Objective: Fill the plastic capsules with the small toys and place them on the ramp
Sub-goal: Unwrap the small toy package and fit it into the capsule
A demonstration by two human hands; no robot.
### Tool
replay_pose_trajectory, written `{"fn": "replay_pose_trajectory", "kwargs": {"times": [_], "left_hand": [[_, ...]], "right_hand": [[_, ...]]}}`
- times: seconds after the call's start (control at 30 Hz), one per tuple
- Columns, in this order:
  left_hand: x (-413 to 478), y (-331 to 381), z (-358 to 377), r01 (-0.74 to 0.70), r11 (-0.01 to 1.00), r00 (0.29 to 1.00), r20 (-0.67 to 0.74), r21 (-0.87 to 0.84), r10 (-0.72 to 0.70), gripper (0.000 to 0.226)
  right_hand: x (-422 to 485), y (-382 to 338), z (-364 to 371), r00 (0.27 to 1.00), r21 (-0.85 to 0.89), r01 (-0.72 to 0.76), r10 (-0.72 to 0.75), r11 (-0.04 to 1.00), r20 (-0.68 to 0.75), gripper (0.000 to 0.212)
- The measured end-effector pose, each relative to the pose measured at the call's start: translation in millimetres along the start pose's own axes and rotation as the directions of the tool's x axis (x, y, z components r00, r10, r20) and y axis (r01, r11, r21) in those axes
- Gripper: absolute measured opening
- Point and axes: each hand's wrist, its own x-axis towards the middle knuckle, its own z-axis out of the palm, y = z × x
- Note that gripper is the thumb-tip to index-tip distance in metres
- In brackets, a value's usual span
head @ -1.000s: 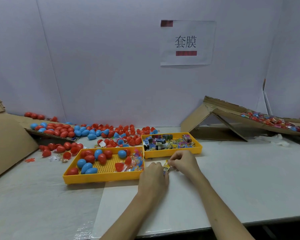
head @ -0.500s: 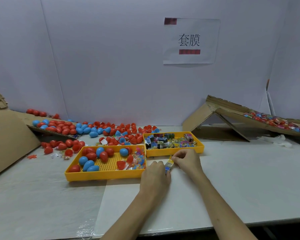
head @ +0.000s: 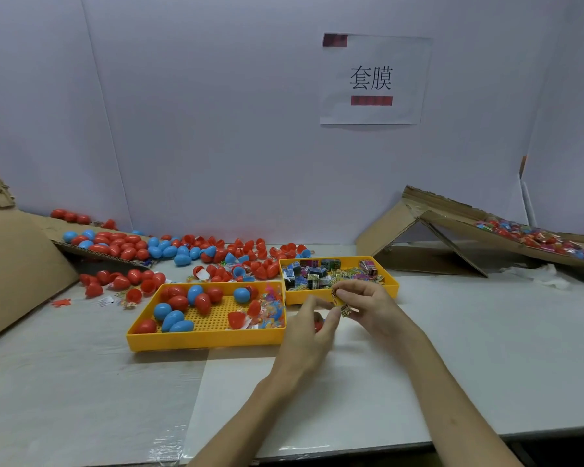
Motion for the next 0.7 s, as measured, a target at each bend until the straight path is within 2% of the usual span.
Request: {"fn": "replay_pose_trajectory", "kwargs": {"times": [0.1,0.3,0.53,0.7], "left_hand": [[0.4,0.6,0.5,0.006,0.998,1.0,0.002,-0.061,-0.005,0.013],[6.2,1.6,-7.3,0.039,0.99,0.998,-0.037,-0.132,-0.044,0.021],[3.4,1.7,-7.4,0.007,0.997,0.983,-0.182,-0.078,-0.021,0.031],[4.0,1.4,-8.8,0.007,0.994,0.985,-0.172,-0.107,-0.025,0.022]], "right_hand": [[-3.1,-0.9,2.0,0.996,-0.023,0.017,-0.015,1.0,0.084,0.012],[-5.4,-4.1,5.1,0.995,-0.02,0.013,-0.01,1.0,0.097,0.017],[-10.1,-6.6,8.6,0.979,-0.051,-0.029,0.038,0.998,0.202,0.015],[-9.7,-6.1,8.5,0.978,-0.057,-0.018,0.03,0.998,0.206,0.01]]}}
